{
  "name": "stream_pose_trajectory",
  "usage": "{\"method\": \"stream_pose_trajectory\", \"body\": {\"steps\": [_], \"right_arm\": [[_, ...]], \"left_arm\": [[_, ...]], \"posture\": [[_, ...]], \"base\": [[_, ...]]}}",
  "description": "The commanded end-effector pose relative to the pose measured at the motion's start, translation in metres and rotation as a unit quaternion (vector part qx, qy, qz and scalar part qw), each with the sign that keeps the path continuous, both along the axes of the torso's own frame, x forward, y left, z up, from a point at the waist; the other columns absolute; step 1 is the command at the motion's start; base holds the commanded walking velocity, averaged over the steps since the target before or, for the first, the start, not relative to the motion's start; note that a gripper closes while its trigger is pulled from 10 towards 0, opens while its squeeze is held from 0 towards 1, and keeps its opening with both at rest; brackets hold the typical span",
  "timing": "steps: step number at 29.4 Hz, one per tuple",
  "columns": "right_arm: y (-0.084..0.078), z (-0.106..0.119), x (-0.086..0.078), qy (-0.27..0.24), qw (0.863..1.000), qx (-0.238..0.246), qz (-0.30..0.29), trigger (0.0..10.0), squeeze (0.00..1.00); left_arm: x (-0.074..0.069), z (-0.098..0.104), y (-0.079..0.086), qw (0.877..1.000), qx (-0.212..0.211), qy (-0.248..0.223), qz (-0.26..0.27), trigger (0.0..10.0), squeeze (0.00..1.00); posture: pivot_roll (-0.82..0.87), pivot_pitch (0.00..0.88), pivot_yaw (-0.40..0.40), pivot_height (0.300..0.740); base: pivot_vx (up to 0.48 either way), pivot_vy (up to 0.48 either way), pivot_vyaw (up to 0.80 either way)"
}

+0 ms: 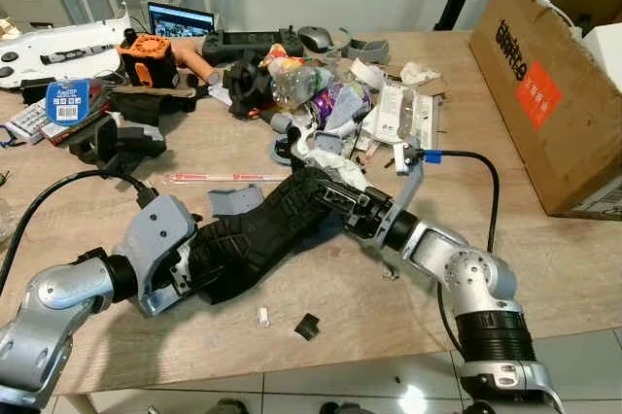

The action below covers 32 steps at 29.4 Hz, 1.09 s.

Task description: Picking trash to rubbish bin

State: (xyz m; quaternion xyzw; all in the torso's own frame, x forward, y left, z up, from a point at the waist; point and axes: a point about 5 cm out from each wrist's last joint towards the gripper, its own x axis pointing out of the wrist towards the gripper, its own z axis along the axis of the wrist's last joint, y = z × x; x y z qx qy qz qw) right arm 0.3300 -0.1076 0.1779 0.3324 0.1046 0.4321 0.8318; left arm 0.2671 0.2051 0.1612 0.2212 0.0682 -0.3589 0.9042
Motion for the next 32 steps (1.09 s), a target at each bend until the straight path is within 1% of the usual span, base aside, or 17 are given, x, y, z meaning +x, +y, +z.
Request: {"method": "stream_pose_trajectory", "body": {"steps": [1, 3, 4, 7, 13, 14, 15, 16, 18, 20, 21, 23, 24, 26, 29, 30, 32], "right_arm": [[0.011, 0.007, -0.003, -0.008, 1.0, 0.006, 0.026, 0.0, 0.0], [0.013, 0.009, -0.003, -0.008, 0.999, 0.016, 0.032, 0.0, 0.0], [0.013, 0.013, -0.003, -0.009, 0.999, 0.026, 0.035, 0.0, 0.0], [0.014, 0.019, -0.001, -0.01, 0.998, 0.049, 0.036, 0.0, 0.0], [0.014, 0.026, 0.0, -0.015, 0.997, 0.072, 0.035, 0.0, 0.0], [0.014, 0.026, 0.0, -0.015, 0.997, 0.072, 0.035, 0.0, 0.0], [0.014, 0.028, 0.001, -0.016, 0.996, 0.079, 0.034, 0.0, 0.0], [0.014, 0.031, 0.002, -0.017, 0.995, 0.089, 0.034, 0.0, 0.0], [0.011, 0.037, 0.0, -0.023, 0.994, 0.104, 0.033, 0.0, 0.0], [0.009, 0.04, 0.0, -0.027, 0.993, 0.114, 0.033, 0.0, 0.0], [0.002, 0.054, 0.002, -0.043, 0.988, 0.148, 0.028, 0.0, 0.0], [0.0, 0.06, 0.003, -0.051, 0.985, 0.163, 0.026, 0.0, 0.0], [-0.007, 0.076, 0.004, -0.082, 0.978, 0.191, 0.016, 0.0, 0.0], [-0.007, 0.076, 0.004, -0.082, 0.978, 0.191, 0.016, 0.0, 0.0], [-0.026, 0.119, 0.003, -0.188, 0.957, 0.219, -0.011, 0.0, 0.0], [-0.026, 0.119, 0.003, -0.188, 0.957, 0.219, -0.011, 0.0, 0.0], [-0.034, 0.145, -0.001, -0.263, 0.949, 0.172, -0.031, 0.0, 0.0]], "left_arm": [[-0.004, -0.03, -0.004, 0.998, 0.012, 0.058, 0.014, 10.0, 0.0], [0.004, -0.009, 0.0, 0.998, -0.055, 0.021, 0.039, 10.0, 0.0], [0.008, 0.008, 0.002, 0.993, -0.109, -0.006, 0.05, 10.0, 0.0], [0.013, 0.037, 0.006, 0.977, -0.202, -0.045, 0.055, 10.0, 0.0], [0.016, 0.076, 0.014, 0.931, -0.348, -0.1, 0.054, 10.0, 0.0], [0.016, 0.076, 0.014, 0.931, -0.348, -0.1, 0.054, 10.0, 0.0], [0.018, 0.081, 0.017, 0.918, -0.375, -0.111, 0.06, 10.0, 0.0], [0.02, 0.089, 0.024, 0.896, -0.418, -0.129, 0.072, 10.0, 0.0], [0.022, 0.097, 0.032, 0.875, -0.453, -0.145, 0.086, 10.0, 0.0], [0.024, 0.1, 0.035, 0.868, -0.463, -0.15, 0.096, 10.0, 0.0], [0.031, 0.1, 0.039, 0.878, -0.432, -0.161, 0.13, 10.0, 0.0], [0.034, 0.098, 0.04, 0.886, -0.409, -0.165, 0.144, 10.0, 0.0], [0.038, 0.091, 0.038, 0.903, -0.363, -0.159, 0.166, 10.0, 0.0], [0.038, 0.091, 0.038, 0.903, -0.363, -0.159, 0.166, 10.0, 0.0], [0.049, 0.074, 0.03, 0.933, -0.256, -0.146, 0.205, 10.0, 0.0], [0.049, 0.074, 0.03, 0.933, -0.256, -0.146, 0.205, 10.0, 0.0], [0.053, 0.067, 0.024, 0.941, -0.207, -0.153, 0.222, 10.0, 0.0]], "posture": [[0.06, 0.214, -0.03, 0.74], [0.06, 0.225, -0.038, 0.74], [0.07, 0.206, -0.04, 0.74], [0.07, 0.233, -0.047, 0.74], [0.07, 0.211, -0.041, 0.74], [0.07, 0.211, -0.041, 0.74], [0.07, 0.225, -0.042, 0.74], [0.07, 0.236, -0.039, 0.74], [0.06, 0.204, -0.035, 0.74], [0.07, 0.205, -0.037, 0.74], [0.07, 0.225, -0.038, 0.74], [0.07, 0.225, -0.038, 0.74], [0.06, 0.202, -0.034, 0.74], [0.06, 0.202, -0.034, 0.74], [0.06, 0.224, -0.04, 0.74], [0.06, 0.224, -0.04, 0.74], [0.05, 0.191, -0.037, 0.74]], "base": [[0.0, 0.0, 0.0], [0.0, 0.0, 0.0], [0.0, 0.0, 0.0], [0.0, 0.0, 0.0], [0.0, 0.0, 0.0], [0.0, 0.0, 0.0], [0.0, 0.0, 0.0], [0.0, 0.0, 0.0], [0.0, 0.0, 0.0], [0.0, 0.0, 0.0], [0.0, 0.0, 0.0], [0.0, 0.0, 0.0], [0.0, 0.0, 0.0], [0.0, 0.0, 0.0], [0.0, 0.0, 0.0], [0.0, 0.0, 0.0], [0.0, 0.0, 0.0]]}}
